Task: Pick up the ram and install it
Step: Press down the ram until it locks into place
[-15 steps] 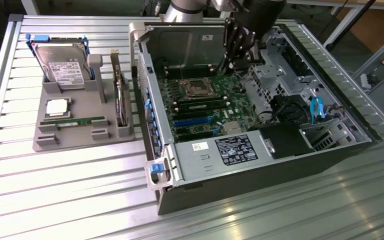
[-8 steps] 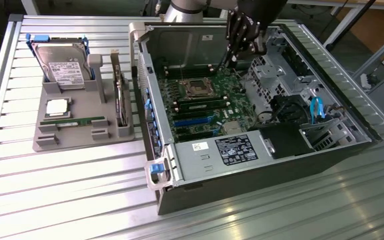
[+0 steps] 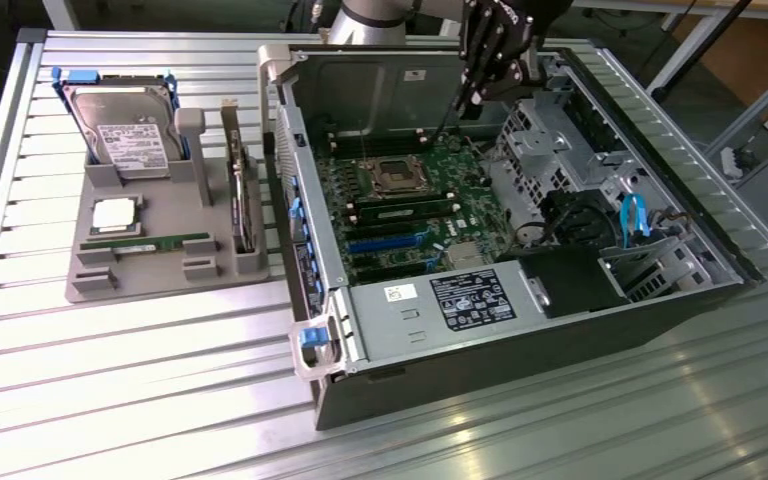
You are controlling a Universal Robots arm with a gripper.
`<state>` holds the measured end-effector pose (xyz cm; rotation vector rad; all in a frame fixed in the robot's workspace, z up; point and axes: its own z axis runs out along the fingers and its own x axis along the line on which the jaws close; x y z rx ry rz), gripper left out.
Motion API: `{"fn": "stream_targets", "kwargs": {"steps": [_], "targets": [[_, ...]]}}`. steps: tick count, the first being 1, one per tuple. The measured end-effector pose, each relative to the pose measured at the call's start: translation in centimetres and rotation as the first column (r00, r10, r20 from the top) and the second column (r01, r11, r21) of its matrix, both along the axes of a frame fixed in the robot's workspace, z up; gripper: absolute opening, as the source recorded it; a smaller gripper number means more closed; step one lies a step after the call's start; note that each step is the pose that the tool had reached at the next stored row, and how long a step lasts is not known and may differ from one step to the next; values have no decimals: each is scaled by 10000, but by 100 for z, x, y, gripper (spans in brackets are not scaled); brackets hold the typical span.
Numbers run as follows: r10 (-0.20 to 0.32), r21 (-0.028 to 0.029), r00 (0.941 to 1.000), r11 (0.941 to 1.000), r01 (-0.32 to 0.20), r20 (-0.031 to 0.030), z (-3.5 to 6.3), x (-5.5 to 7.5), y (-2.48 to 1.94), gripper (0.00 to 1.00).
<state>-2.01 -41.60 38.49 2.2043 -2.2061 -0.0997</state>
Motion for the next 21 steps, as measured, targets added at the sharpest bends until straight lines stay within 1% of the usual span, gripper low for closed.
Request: {"fn": "stream_targets", "kwargs": {"steps": [8, 9, 10, 14, 15, 16, 18, 19, 21], "targets": [[0, 0, 10000, 10000, 0, 0, 0, 0, 0, 18], [0, 0, 10000, 10000, 0, 0, 0, 0, 0, 17], [0, 0, 10000, 10000, 0, 0, 0, 0, 0, 10], [0, 0, 10000, 10000, 0, 7, 0, 0, 0, 9], [3, 37, 9998, 10000, -4, 223, 1, -8, 0, 9], [10, 71, 9991, 10000, -13, 426, 0, -16, 0, 9], [11, 73, 9990, 10000, -14, 437, -1, -16, 0, 9], [10, 75, 9990, 10000, -14, 438, -19, -16, -1, 9], [10, 82, 9990, 10000, -13, 437, -130, -16, -2, 9]]}}
